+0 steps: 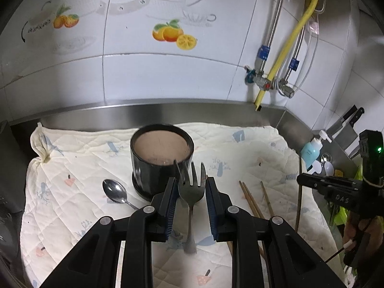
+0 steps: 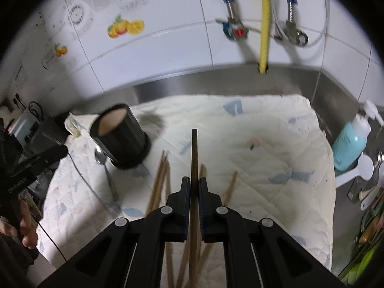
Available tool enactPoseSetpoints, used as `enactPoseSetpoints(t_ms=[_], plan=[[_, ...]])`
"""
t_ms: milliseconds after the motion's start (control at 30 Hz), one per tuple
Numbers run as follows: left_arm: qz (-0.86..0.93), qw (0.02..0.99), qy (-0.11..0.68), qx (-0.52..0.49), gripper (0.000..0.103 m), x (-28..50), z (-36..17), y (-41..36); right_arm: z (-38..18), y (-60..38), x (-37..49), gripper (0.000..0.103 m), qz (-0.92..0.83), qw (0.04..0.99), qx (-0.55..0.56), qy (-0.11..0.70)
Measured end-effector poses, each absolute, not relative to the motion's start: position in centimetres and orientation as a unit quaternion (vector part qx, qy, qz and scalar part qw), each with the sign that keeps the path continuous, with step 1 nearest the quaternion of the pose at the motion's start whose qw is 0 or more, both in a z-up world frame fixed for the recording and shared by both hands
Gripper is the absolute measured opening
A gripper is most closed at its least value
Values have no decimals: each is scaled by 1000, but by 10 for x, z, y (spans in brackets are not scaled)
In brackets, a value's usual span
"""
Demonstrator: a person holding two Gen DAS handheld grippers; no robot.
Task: Organize utensils
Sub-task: 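Lower the fork into the black cup with the left tool while the right tool lowers the chopstick in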
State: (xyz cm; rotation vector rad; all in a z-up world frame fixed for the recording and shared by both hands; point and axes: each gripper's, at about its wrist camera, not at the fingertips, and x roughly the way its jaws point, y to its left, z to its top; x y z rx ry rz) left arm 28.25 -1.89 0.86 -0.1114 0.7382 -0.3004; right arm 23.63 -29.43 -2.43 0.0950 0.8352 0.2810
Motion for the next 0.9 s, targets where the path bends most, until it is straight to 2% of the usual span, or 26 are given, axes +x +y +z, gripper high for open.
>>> enactPoseSetpoints(t_ms=[433,900], plan=[[-139,927,343,-59,24,290,36,-4,36,-272,252,8,178,925,34,334],[-143,944,290,-61,23,301,107,17,102,-227,279,8,242,927,5,285]])
